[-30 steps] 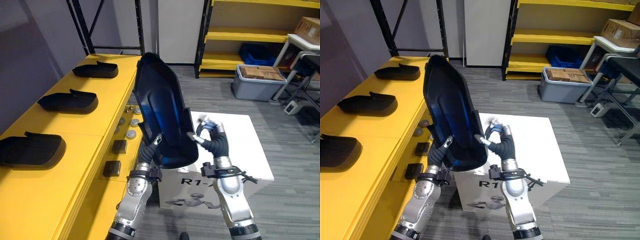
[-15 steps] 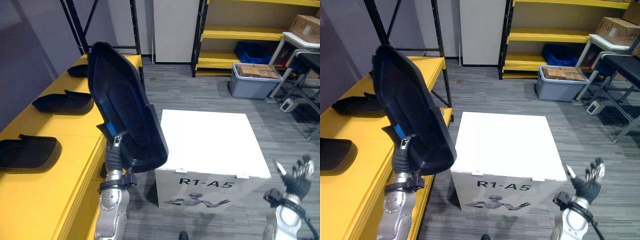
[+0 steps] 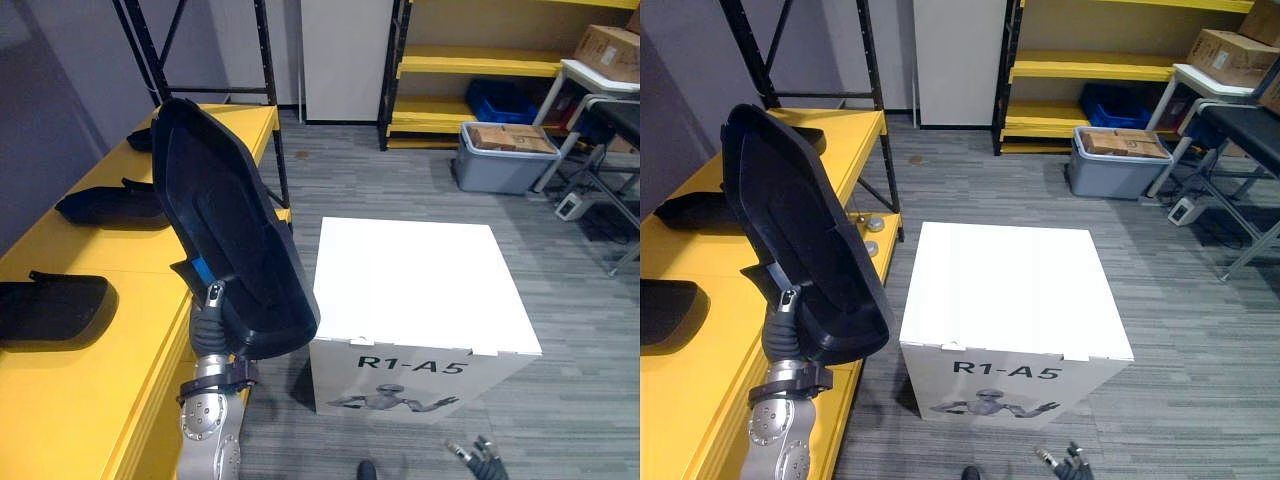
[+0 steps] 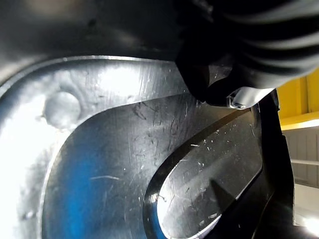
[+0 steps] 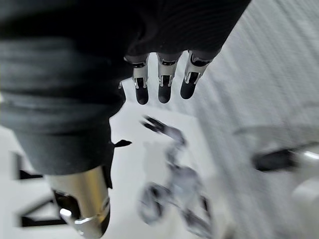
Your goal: Walk over and take plastic housings, then place them on the shelf
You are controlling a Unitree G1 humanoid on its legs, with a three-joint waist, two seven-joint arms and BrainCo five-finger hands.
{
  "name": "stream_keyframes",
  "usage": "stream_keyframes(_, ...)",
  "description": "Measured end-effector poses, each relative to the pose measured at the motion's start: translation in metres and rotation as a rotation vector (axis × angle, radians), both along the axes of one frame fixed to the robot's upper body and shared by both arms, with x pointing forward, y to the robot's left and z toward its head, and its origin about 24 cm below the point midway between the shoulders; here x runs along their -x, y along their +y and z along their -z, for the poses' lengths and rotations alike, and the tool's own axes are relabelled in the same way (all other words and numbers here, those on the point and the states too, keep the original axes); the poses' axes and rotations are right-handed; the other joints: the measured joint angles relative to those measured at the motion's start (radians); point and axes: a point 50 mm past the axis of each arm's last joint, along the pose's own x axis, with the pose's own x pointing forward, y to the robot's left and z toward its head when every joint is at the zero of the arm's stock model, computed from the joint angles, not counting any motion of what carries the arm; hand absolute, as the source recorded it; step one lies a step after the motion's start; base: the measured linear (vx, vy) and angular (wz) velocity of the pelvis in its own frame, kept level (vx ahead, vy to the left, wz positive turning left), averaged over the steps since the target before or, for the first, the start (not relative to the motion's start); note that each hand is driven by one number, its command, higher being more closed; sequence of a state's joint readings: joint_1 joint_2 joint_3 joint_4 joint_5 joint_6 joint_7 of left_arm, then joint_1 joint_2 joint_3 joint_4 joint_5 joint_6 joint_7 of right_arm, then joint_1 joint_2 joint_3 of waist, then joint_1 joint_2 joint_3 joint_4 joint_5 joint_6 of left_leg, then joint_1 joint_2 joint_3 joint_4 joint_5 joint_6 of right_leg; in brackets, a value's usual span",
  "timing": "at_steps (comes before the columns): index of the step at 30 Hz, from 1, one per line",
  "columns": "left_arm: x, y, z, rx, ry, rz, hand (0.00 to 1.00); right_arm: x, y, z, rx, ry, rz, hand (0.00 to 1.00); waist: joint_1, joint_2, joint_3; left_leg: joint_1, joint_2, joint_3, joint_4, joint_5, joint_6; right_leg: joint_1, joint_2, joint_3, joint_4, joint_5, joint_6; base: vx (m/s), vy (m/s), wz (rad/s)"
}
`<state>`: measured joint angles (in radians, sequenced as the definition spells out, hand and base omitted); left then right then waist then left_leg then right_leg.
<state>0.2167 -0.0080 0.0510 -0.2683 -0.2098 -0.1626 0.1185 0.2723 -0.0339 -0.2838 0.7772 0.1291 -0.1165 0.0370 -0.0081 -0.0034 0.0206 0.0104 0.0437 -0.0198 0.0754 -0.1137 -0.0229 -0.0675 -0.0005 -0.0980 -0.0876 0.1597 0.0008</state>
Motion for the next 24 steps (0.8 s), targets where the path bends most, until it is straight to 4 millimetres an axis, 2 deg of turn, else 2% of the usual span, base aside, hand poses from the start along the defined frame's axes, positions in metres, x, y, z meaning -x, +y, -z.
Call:
stream_keyframes(5,0.003,0.0,0.003,0.007,0.014,-0.016,1.0,-0.001,0.011,0.007,-0.017,0.054,-0.09,0.0,0.005,-0.011,0.01,-0.029,-0.027,-0.098,-0.017,0.025,0.012,0.008,-0.029,-0.103,0.001,-0.017,0.014,0.0,0.025,0.63)
stream_keyframes(7,0.002,-0.003,0.003,0.009,0.016,-0.006,1.0,-0.004,0.013,0.008,-0.007,0.07,-0.113,0.0,0.021,-0.018,0.021,-0.032,-0.041,-0.179,-0.035,0.058,0.006,0.033,-0.046,-0.177,0.002,-0.024,0.013,0.01,0.007,1.26)
stream_keyframes(8,0.001,-0.006,0.002,0.013,0.01,0.008,1.0,-0.006,0.013,0.008,0.006,0.07,-0.138,0.0,0.026,-0.019,0.023,-0.053,-0.057,-0.255,-0.038,0.081,0.002,0.046,-0.063,-0.251,0.002,-0.03,0.018,0.02,0.006,1.87)
stream_keyframes(9,0.0,-0.009,0.002,0.021,0.007,0.012,1.0,-0.015,0.013,0.006,0.024,0.059,-0.165,0.0,0.039,-0.017,0.033,-0.07,-0.075,-0.317,-0.037,0.104,-0.012,0.057,-0.084,-0.325,0.014,-0.044,0.021,0.02,0.012,1.88)
stream_keyframes(10,0.0,-0.01,0.002,0.026,0.008,0.014,1.0,-0.02,0.011,0.005,0.032,0.052,-0.17,0.0,0.049,-0.014,0.041,-0.075,-0.082,-0.334,-0.037,0.112,-0.017,0.058,-0.095,-0.353,0.032,-0.056,0.027,0.02,0.069,1.6)
stream_keyframes(11,0.001,-0.01,0.001,0.033,0.006,0.004,1.0,-0.034,0.008,0.001,0.062,0.027,-0.195,0.0,0.073,-0.006,0.056,-0.087,-0.09,-0.339,-0.037,0.113,-0.019,0.06,-0.119,-0.406,0.074,-0.085,0.035,-0.02,0.089,1.66)
stream_keyframes(12,0.002,-0.01,-0.001,0.039,-0.002,-0.004,1.0,-0.05,0.009,-0.004,0.089,-0.014,-0.223,0.0,0.073,-0.001,0.067,-0.11,-0.061,-0.231,-0.039,0.083,0.007,0.071,-0.152,-0.483,0.119,-0.112,0.048,-0.02,0.092,1.75)
stream_keyframes(13,0.003,-0.011,-0.003,0.04,-0.01,-0.004,1.0,-0.054,0.009,-0.007,0.099,-0.03,-0.236,0.0,0.074,-0.003,0.071,-0.118,-0.047,-0.169,-0.036,0.083,0.006,0.076,-0.169,-0.518,0.142,-0.128,0.056,0.0,0.065,1.9)
stream_keyframes(15,0.005,-0.012,-0.007,0.057,-0.032,-0.014,1.0,-0.07,0.012,-0.016,0.135,-0.083,-0.306,0.0,0.087,0.004,0.079,-0.162,0.011,0.07,0.018,0.091,0.032,0.117,-0.224,-0.649,0.203,-0.168,0.097,0.05,0.079,1.73)
stream_keyframes(17,0.009,-0.01,-0.008,0.055,-0.035,-0.022,1.0,-0.077,0.018,-0.019,0.142,-0.108,-0.339,0.0,0.091,0.002,0.08,-0.174,0.022,0.154,0.044,0.099,0.043,0.152,-0.257,-0.719,0.221,-0.182,0.119,0.16,0.137,1.32)
stream_keyframes(18,0.011,-0.01,-0.007,0.054,-0.028,-0.026,1.0,-0.081,0.021,-0.021,0.145,-0.124,-0.354,0.0,0.103,0.002,0.08,-0.181,0.015,0.178,0.063,0.103,0.048,0.174,-0.276,-0.755,0.222,-0.187,0.133,0.25,0.195,1.21)
stream_keyframes(20,0.012,-0.009,-0.006,0.054,-0.022,-0.027,1.0,-0.088,0.03,-0.023,0.135,-0.143,-0.376,0.0,0.113,-0.003,0.08,-0.194,-0.027,0.149,0.089,0.091,0.057,0.195,-0.31,-0.774,0.233,-0.194,0.146,0.22,0.187,0.83)
stream_keyframes(21,0.012,-0.01,-0.007,0.051,-0.024,-0.023,1.0,-0.09,0.035,-0.024,0.129,-0.151,-0.381,0.0,0.131,-0.013,0.086,-0.199,-0.064,0.141,0.115,0.061,0.07,0.205,-0.362,-0.784,0.287,-0.205,0.169,0.24,0.241,0.74)
stream_keyframes(22,0.011,-0.013,-0.006,0.052,-0.018,-0.011,1.0,-0.09,0.037,-0.025,0.134,-0.154,-0.393,0.0,0.129,-0.02,0.09,-0.196,-0.099,0.114,0.156,0.04,0.08,0.211,-0.43,-0.771,0.404,-0.223,0.158,0.25,0.245,0.86)
stream_keyframes(23,0.011,-0.016,-0.007,0.048,-0.019,0.002,1.0,-0.088,0.037,-0.025,0.135,-0.152,-0.393,0.0,0.119,-0.02,0.09,-0.187,-0.118,0.089,0.181,0.03,0.09,0.21,-0.466,-0.742,0.48,-0.229,0.138,0.28,0.214,1.13)
stream_keyframes(24,0.009,-0.021,-0.009,0.045,-0.026,0.021,1.0,-0.084,0.038,-0.024,0.132,-0.143,-0.397,0.0,0.096,-0.018,0.089,-0.172,-0.14,0.045,0.209,0.016,0.103,0.193,-0.511,-0.668,0.599,-0.23,0.08,0.27,0.133,1.31)
